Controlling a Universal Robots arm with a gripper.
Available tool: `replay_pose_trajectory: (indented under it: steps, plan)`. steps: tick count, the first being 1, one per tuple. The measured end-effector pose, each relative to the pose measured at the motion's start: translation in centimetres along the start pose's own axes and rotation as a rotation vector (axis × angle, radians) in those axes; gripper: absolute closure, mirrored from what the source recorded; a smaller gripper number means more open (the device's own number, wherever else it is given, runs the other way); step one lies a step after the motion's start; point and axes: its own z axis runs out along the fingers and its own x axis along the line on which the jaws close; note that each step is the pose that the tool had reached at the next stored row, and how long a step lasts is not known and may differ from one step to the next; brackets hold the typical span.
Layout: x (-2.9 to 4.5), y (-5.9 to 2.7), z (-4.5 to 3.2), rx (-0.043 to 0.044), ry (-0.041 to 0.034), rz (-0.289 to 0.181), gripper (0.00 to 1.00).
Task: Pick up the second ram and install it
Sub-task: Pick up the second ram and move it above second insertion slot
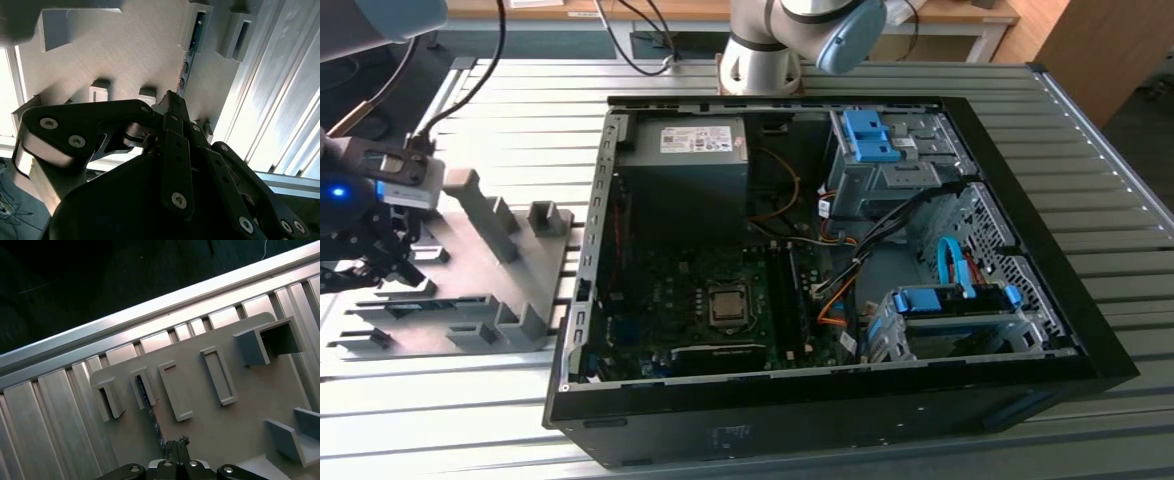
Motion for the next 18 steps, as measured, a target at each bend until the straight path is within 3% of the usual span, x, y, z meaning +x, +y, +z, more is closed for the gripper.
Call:
replay_pose_trajectory:
  steps: [18]
  plan:
    - [0.00, 0.00, 0.00, -0.0032, 0.0002, -0.115, 0.90]
